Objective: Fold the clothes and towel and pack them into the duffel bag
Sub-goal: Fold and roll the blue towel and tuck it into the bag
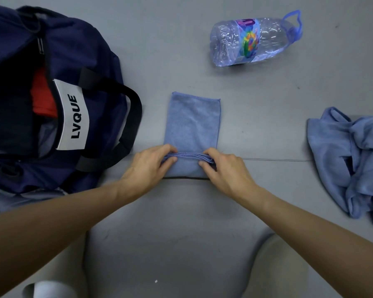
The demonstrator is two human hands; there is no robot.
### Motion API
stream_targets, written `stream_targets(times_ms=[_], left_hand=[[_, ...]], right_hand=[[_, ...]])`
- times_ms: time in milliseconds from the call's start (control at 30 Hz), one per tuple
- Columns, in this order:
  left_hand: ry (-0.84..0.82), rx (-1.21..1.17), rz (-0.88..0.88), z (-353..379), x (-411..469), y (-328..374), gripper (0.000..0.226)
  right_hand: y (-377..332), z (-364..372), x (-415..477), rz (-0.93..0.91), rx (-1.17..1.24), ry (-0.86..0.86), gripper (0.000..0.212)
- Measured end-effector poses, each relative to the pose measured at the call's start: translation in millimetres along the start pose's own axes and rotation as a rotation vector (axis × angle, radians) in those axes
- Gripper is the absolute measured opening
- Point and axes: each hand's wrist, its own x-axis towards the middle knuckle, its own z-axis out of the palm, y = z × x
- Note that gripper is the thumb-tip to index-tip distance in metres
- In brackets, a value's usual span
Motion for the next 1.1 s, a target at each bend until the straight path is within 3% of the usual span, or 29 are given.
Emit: stream_targets(times_ms=[167, 633, 700, 800, 867, 967, 1033, 1100], left_hand=[[-0.015, 0.059, 0.003, 4, 10, 2, 0.015], [-0.102, 0.140, 0.116, 7, 4, 2, 0.040], [-0.079, 0.163, 0.073, 7, 7, 5, 0.041], [-0.035, 0.215, 0.079, 9, 8, 11, 0.038], [0.047, 0.299, 0.128, 10, 8, 8, 0.040], [0.133, 0.416, 0.342, 13, 8, -2, 0.049], [0.088, 0.456, 0.521, 15, 6, -8, 0.055], [0.016, 0.460, 0.563, 16, 3, -15, 0.052]], right_hand=[[2, 6, -5, -0.042, -0.137, 0.027, 0.036], [6, 8, -4, 0.011, -0.100, 0.064, 0.017], [6, 8, -4, -0.047, -0.105, 0.142, 0.021], [9, 11, -8, -0.320, -0.272, 0.315, 0.024], [15, 19, -11, -0.427, -0.363, 0.251, 0.037], [28, 31, -15, -0.344, -0.429, 0.027, 0.075], [33, 32, -14, -0.314, -0.408, -0.017, 0.081], [33, 31, -12, -0.307, -0.378, 0.002, 0.084]])
